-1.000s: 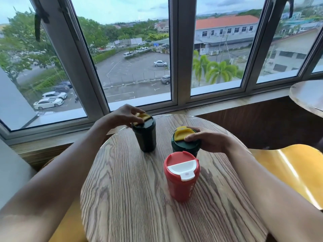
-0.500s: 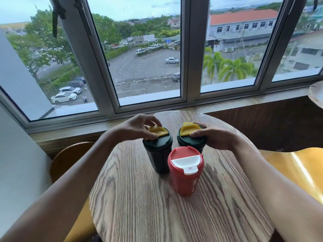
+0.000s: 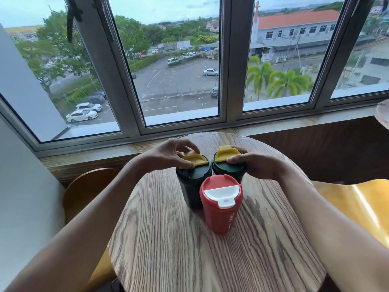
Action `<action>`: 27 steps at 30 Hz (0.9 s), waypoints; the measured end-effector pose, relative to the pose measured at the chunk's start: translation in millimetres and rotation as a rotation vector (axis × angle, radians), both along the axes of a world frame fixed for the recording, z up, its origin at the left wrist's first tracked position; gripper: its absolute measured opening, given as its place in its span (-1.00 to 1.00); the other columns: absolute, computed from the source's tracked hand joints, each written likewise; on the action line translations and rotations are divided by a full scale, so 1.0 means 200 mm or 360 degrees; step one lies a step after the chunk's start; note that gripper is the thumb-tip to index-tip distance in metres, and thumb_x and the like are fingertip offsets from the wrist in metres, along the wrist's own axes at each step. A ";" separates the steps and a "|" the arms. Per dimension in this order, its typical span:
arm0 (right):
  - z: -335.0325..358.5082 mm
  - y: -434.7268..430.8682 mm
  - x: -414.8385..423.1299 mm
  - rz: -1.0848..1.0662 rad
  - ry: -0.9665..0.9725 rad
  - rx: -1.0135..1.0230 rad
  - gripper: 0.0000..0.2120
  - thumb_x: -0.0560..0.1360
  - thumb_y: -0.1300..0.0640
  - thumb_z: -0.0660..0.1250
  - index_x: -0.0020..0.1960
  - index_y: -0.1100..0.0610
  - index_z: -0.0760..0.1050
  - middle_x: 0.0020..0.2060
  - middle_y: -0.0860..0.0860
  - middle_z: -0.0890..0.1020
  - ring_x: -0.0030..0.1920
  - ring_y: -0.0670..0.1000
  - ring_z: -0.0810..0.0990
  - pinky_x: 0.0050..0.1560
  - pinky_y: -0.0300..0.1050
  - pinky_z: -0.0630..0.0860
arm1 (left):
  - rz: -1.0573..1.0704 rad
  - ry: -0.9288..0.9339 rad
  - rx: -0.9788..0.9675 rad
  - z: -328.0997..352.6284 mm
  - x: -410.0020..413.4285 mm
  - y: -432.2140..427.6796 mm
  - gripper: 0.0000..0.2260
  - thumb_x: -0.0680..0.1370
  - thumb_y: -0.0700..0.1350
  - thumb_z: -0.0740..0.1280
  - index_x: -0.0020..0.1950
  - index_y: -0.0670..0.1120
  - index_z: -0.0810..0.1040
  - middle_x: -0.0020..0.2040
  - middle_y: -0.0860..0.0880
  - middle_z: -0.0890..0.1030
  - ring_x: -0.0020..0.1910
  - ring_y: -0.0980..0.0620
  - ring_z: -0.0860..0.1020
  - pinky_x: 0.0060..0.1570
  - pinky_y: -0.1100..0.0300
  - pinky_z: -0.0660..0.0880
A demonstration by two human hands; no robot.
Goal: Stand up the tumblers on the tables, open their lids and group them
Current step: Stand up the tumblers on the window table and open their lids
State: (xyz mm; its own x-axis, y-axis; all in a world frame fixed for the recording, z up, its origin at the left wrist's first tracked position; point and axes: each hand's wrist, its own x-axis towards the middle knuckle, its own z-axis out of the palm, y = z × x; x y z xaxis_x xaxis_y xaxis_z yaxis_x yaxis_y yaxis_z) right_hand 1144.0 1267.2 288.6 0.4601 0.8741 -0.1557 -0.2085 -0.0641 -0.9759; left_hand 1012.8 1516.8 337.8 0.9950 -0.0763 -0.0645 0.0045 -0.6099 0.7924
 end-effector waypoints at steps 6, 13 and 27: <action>0.01 -0.01 -0.01 -0.0002 -0.0040 -0.0040 -0.46 0.40 0.19 0.46 0.34 0.27 0.43 0.16 0.19 0.57 0.15 0.09 0.53 0.27 -0.02 0.37 | -0.0022 0.0121 -0.0092 0.00 -0.03 0.02 -0.69 0.46 -0.17 0.50 0.18 0.00 0.59 0.10 -0.05 0.59 -0.01 0.06 0.55 0.02 0.18 0.51; 0.01 -0.03 -0.03 -0.0067 -0.0095 -0.0022 -0.47 0.39 0.14 0.49 0.32 0.20 0.49 0.24 0.28 0.56 0.19 0.13 0.54 0.42 0.14 0.27 | 0.0088 0.0110 -0.0185 -0.03 -0.08 0.00 -0.59 0.39 0.05 0.49 0.23 0.13 0.57 0.16 -0.04 0.58 0.16 0.03 0.55 0.09 0.18 0.52; -0.15 -0.24 -0.19 -0.0822 -0.0461 -0.0138 -0.46 0.50 -0.26 0.24 0.32 0.07 0.47 0.17 0.03 0.62 0.20 0.02 0.58 0.21 -0.08 0.48 | 0.1077 -0.0586 -0.0233 -0.21 -0.35 -0.16 -0.79 0.57 0.01 0.36 0.17 -0.02 0.59 0.08 0.01 0.65 0.10 0.05 0.62 0.09 0.10 0.57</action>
